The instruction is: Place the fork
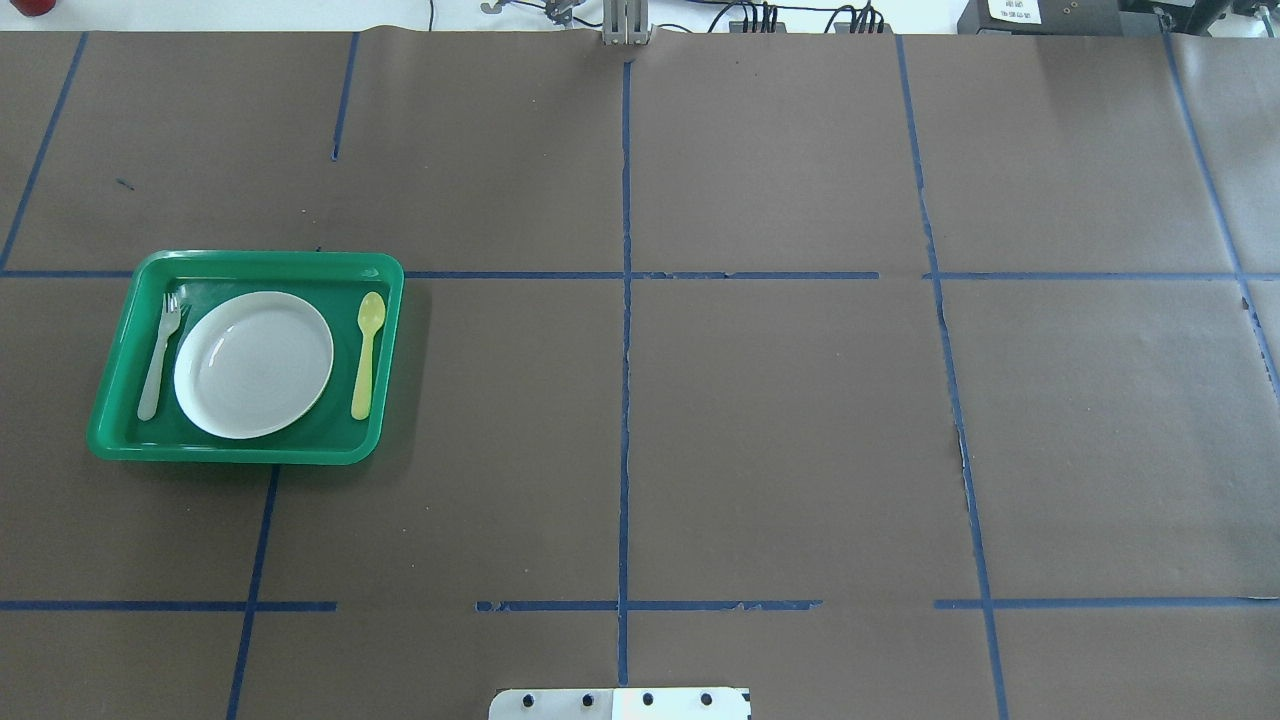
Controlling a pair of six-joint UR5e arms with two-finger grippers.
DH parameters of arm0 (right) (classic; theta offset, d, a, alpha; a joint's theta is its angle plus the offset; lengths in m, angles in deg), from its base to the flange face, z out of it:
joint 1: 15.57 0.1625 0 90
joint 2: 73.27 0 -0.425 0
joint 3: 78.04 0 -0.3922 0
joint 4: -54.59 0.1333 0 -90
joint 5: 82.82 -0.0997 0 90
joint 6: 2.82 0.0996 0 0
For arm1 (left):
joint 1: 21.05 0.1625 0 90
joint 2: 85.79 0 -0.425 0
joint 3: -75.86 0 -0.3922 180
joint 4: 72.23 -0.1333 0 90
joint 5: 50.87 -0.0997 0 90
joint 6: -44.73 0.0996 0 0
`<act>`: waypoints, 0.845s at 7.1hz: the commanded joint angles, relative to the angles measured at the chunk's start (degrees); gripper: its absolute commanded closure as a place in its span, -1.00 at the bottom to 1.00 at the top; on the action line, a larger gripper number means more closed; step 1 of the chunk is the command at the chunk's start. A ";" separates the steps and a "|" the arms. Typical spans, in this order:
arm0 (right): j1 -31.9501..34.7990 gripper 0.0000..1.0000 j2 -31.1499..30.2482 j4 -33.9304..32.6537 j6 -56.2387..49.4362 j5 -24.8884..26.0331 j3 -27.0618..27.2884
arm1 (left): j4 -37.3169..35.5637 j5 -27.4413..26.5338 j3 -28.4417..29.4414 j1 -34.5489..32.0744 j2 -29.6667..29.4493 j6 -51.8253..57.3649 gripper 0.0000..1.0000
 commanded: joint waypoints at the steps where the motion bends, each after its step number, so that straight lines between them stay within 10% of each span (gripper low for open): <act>1: 0.00 -1.00 0.00 0.00 0.01 0.00 0.00 | -8.81 0.71 1.74 -13.55 0.93 18.96 -0.76; 6: 0.00 -1.00 0.00 0.00 -0.08 0.00 0.00 | -7.09 5.29 2.44 -13.53 8.23 19.12 -1.00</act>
